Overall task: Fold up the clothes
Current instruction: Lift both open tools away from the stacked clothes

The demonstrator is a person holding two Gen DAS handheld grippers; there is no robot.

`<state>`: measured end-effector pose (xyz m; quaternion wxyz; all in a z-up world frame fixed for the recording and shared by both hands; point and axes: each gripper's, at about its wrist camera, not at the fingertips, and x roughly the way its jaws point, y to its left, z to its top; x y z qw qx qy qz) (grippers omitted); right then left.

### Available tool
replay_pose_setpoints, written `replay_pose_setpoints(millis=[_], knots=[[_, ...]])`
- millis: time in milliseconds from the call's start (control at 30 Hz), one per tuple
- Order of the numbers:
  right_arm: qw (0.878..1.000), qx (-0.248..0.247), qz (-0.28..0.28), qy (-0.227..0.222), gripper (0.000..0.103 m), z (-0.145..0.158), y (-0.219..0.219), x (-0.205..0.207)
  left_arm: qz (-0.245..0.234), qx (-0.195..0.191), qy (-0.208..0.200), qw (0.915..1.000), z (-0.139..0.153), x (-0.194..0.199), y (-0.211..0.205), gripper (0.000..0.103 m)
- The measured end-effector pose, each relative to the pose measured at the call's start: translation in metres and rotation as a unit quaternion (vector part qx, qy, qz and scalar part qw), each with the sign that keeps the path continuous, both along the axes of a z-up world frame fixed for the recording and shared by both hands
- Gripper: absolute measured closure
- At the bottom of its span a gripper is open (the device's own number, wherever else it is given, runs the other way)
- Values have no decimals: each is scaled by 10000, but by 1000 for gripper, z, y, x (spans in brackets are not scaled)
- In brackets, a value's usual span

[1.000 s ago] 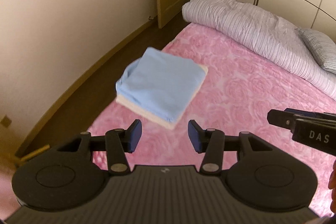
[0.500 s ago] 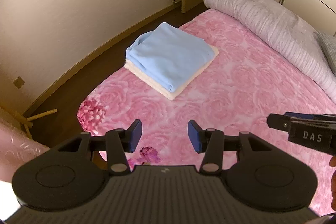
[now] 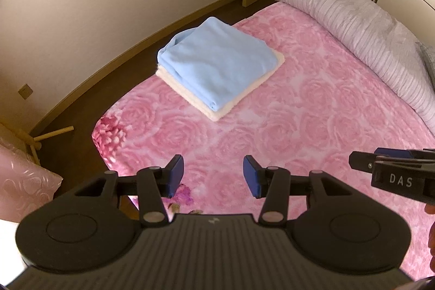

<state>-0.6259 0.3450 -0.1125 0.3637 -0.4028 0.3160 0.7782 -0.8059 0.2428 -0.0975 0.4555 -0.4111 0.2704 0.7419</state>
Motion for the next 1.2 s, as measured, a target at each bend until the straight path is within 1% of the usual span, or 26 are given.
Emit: replay_pose_setpoints(millis=[167,500,867,1200], knots=[[10000,-35,54,23,58,-5,15,-8,101,-85,-72,9999,-7,-10,13,59],[9996,151,77,208,57,-4,39,-31,134,-384,-276,9988,-28,-35,42,59],[9999,-80,49,46,57,-24,58,-52,57,-638,-439,9970,-50,-50,61,59],[9997,-218,78,-73,57,-40,74,-70,79,-728,-504,9960,-58,-61,69,59]])
